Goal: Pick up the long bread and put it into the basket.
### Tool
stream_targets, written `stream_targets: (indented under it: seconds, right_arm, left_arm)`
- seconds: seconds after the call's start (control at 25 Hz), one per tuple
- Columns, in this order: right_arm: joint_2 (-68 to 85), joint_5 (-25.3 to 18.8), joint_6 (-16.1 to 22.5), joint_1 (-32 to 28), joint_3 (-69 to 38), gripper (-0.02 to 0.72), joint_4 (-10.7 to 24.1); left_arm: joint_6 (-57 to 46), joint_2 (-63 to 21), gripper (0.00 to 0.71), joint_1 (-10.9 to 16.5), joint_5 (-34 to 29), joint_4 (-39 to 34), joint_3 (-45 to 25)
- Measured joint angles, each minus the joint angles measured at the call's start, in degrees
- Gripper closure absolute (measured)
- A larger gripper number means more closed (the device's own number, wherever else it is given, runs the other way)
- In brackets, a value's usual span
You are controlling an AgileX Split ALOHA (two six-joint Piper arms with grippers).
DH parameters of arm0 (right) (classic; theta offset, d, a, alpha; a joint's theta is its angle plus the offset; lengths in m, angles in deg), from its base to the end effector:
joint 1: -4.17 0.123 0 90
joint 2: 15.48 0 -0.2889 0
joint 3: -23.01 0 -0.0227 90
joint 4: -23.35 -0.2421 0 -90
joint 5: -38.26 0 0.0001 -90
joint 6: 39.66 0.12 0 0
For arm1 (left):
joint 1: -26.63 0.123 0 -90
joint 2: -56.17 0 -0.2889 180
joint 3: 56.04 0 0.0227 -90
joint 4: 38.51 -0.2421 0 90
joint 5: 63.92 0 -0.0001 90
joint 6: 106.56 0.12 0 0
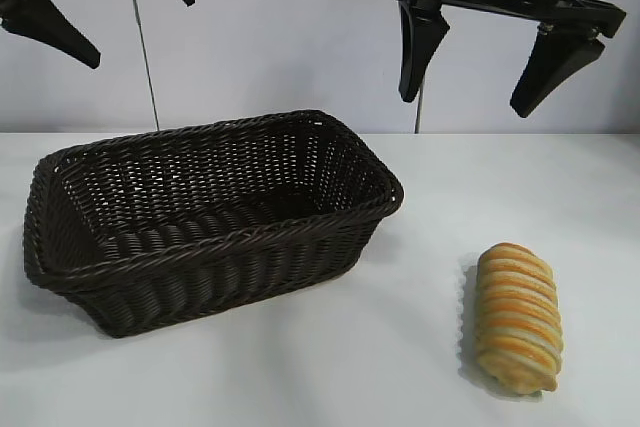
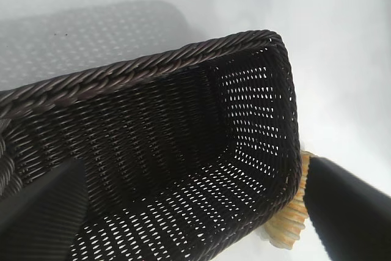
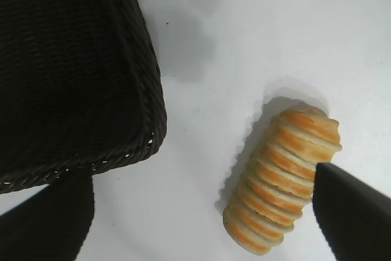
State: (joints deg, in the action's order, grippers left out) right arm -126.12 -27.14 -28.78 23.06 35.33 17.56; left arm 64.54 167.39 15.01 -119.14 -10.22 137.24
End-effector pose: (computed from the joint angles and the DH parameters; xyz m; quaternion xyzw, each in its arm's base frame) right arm 0.3544 0.1329 0.2661 -0.0548 0.9872 0.0831 0.1242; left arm 0.3855 -0.1270 0.2859 -0.0666 0.9451 -0.2640 0.1809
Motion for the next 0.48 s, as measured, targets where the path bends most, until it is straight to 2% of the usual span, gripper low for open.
stream_targets:
  seconds: [0.24,0.48]
  right_arm:
    - [0.0,0.0,0.0,0.0,0.0,0.008,0.0]
    - [0.0,0.0,0.0,0.0,0.0,0.008,0.0]
  left_arm:
    - [1.28,-0.28,0.016,1.3,-1.99,-0.44,0.0]
    - [-4.12,-5.36,0.016,1.86,-7.58,-13.93,-1.36]
